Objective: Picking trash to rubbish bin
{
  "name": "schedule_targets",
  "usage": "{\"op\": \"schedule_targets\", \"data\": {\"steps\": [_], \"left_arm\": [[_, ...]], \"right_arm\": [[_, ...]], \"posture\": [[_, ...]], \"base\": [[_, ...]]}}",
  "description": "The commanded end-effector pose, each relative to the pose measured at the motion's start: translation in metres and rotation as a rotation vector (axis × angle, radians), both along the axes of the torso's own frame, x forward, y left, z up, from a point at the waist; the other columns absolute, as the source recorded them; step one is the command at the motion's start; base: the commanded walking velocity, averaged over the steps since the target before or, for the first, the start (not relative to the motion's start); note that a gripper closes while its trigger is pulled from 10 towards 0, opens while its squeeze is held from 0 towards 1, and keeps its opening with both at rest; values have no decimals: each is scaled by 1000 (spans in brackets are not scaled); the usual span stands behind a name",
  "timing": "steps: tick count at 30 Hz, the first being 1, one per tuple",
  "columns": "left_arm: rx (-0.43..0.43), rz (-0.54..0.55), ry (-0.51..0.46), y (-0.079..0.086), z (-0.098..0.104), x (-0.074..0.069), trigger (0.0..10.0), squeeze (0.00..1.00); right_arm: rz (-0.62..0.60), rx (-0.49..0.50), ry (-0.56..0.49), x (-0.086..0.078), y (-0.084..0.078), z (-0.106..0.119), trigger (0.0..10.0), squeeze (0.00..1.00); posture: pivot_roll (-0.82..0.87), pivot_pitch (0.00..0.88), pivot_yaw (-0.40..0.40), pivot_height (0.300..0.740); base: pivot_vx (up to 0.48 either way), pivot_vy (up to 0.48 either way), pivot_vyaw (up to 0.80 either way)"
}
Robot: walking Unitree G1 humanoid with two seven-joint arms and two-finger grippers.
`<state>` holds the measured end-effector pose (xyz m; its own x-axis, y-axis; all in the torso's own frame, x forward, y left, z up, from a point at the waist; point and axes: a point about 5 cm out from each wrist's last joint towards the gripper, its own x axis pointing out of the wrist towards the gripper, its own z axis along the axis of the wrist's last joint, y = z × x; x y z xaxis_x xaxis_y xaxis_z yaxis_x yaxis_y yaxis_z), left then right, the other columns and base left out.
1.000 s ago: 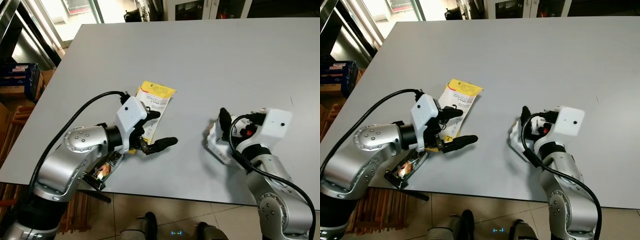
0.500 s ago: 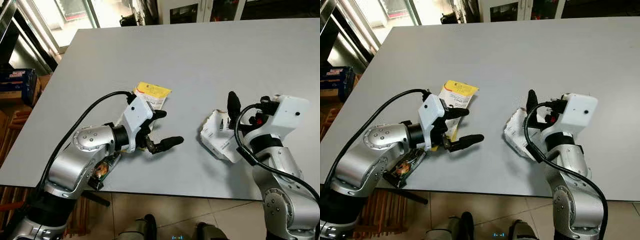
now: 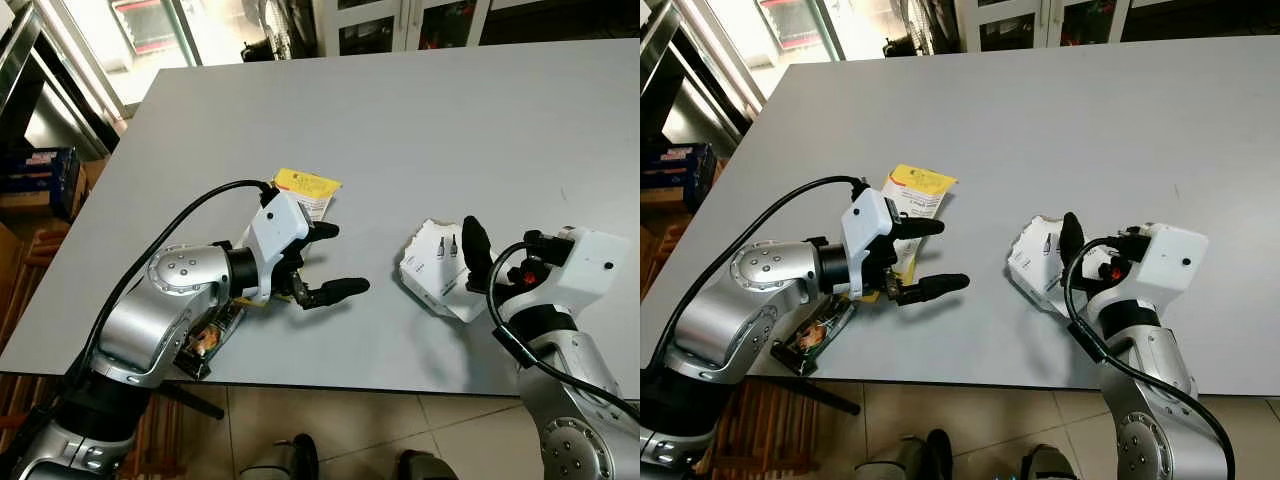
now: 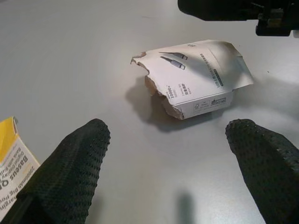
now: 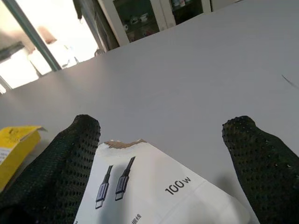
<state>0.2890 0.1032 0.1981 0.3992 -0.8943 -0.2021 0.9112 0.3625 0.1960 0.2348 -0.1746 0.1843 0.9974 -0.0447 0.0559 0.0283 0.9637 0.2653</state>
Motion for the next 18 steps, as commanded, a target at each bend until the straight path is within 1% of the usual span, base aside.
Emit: {"op": "schedule_targets", "data": {"steps": [1,10,13,16,18], "left_arm": [[12,-14,4,0,-2,0,10000,0],[-19,4,18,-6,-7,0,10000,0],[-18,6,12,-6,-7,1,10000,0],[-15,10,8,-5,-7,2,10000,0],[-12,8,7,-5,-6,2,10000,0]], "right_arm": [[8,13,-9,-3,2,3,10000,0],[17,2,-20,3,5,8,10000,0],[27,30,-24,3,6,11,10000,0],[32,88,2,-2,9,7,10000,0],[29,92,10,-4,10,5,10000,0]], "posture": [[-88,146,146,740],[-90,121,123,740],[-88,118,118,740],[-87,118,119,740],[-94,123,127,740]], "base": [[0,0,0],[0,0,0],[0,0,0],[0,0,0],[0,0,0]]}}
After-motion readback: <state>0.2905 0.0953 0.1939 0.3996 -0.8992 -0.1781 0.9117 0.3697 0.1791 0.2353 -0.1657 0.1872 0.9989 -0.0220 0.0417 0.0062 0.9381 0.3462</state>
